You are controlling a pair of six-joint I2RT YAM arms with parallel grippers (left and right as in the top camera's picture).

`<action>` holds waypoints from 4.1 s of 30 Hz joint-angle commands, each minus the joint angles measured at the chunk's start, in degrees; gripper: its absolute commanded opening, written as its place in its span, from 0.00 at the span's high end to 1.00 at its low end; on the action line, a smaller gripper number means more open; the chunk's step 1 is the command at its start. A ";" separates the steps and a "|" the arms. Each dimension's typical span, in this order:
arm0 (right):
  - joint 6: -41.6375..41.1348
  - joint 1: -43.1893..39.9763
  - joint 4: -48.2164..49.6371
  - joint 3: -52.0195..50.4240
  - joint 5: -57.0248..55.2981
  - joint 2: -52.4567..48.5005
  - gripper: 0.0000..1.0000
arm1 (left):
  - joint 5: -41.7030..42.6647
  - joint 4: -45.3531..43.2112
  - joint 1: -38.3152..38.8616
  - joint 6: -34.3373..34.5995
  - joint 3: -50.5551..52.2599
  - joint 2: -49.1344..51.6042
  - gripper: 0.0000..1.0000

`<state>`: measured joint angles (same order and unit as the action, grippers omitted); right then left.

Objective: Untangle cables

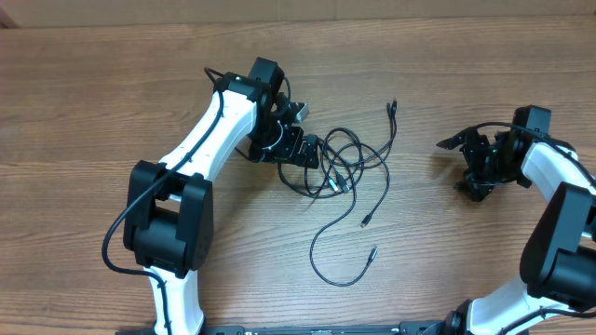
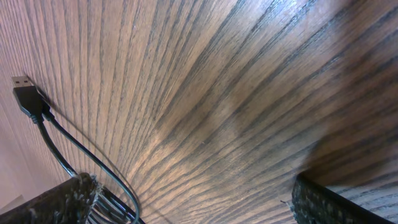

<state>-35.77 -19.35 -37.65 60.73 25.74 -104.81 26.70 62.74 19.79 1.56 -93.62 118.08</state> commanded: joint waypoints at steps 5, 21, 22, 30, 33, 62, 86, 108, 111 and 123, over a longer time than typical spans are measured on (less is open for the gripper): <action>1.77 -0.22 0.57 -0.68 -5.79 -1.68 0.00 | -0.33 -0.07 0.09 0.15 0.07 -0.98 0.00; 1.57 -0.22 0.02 -0.66 2.14 -1.68 0.00 | 0.61 5.29 -3.26 6.78 -6.21 -1.09 0.00; 1.57 -0.42 0.11 -0.59 4.74 -1.68 0.00 | -0.72 6.99 -4.70 8.07 -8.63 -1.20 0.00; 8.11 1.73 -1.77 2.19 20.37 -1.57 0.96 | -8.90 9.62 -14.53 15.82 -15.39 -2.73 0.00; 12.68 5.05 -8.26 9.44 20.35 -1.09 0.96 | -13.16 10.45 -17.03 15.82 -14.27 -2.69 0.00; 12.52 50.86 -13.81 24.85 -15.78 -1.84 0.85 | -20.09 11.34 -20.13 15.80 -13.38 -2.14 0.01; -2.05 28.70 -25.99 12.87 -48.26 -1.84 0.96 | -20.09 11.34 -20.13 15.80 -13.38 -2.14 0.00; 20.24 32.70 -39.34 32.83 -4.46 -1.84 0.78 | -20.09 11.34 -19.78 15.80 -13.38 -2.14 0.00; 20.26 36.50 -37.94 32.61 -4.66 -1.84 0.75 | -20.09 11.34 -19.78 15.80 -13.38 -2.14 0.00; 21.05 53.40 -30.08 26.84 -15.28 -1.84 0.60 | -20.09 11.34 -19.78 15.80 -13.38 -2.14 0.00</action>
<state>-15.11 31.11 -68.99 90.06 15.18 -107.11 7.20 74.13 -0.10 16.60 -107.26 116.42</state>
